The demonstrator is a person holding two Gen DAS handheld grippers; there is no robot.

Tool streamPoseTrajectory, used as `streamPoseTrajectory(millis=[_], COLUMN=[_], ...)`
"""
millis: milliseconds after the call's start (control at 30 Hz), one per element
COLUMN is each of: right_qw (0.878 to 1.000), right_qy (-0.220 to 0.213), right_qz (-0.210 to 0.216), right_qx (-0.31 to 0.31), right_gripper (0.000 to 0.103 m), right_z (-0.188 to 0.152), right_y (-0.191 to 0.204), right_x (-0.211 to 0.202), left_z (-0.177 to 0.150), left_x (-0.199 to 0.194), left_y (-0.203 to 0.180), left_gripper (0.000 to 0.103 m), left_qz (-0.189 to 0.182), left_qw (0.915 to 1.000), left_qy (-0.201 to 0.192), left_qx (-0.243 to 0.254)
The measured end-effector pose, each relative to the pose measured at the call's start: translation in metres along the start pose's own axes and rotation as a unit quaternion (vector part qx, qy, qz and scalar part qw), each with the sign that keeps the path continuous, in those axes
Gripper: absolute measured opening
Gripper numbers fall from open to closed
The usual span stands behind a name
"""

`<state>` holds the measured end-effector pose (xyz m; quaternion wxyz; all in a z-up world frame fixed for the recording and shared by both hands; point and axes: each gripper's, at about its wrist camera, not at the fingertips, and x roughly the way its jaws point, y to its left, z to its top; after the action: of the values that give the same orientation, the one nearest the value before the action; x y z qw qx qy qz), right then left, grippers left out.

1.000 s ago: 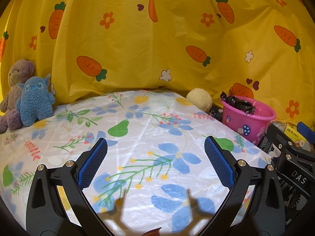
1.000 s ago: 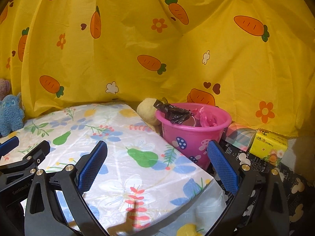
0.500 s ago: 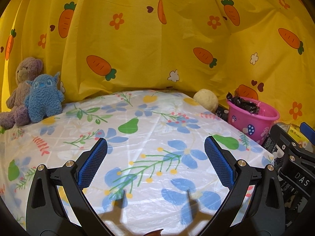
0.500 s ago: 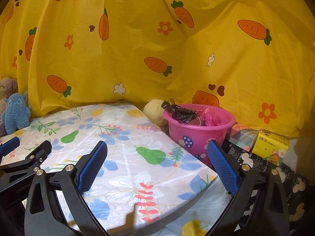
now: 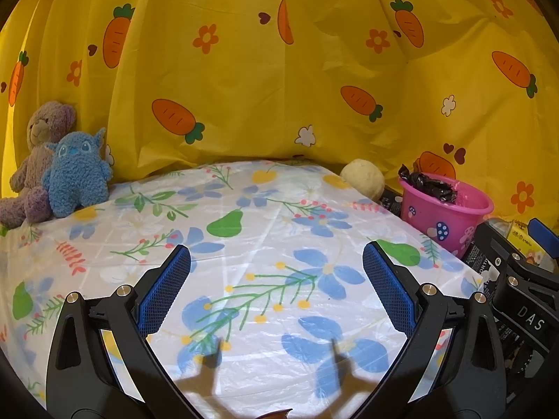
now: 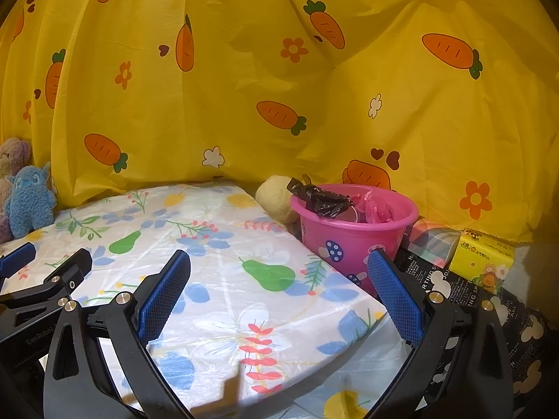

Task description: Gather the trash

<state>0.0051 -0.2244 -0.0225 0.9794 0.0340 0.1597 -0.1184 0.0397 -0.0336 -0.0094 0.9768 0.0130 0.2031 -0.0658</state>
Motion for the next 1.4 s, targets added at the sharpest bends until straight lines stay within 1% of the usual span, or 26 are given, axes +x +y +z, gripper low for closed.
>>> streamPoseTrajectory(millis=[1400], right_qw=[1.000], right_qy=[0.001], right_qz=[0.001], right_qx=[0.000], right_gripper=[0.097], right_z=[0.0022], right_y=[-0.0039], right_x=[0.0031], left_z=[0.0029], left_x=[0.0010], left_y=[-0.0075], left_gripper=[0.097], left_qz=[-0.007], left_qw=[1.0000], left_qy=[-0.004], left_qx=[-0.001])
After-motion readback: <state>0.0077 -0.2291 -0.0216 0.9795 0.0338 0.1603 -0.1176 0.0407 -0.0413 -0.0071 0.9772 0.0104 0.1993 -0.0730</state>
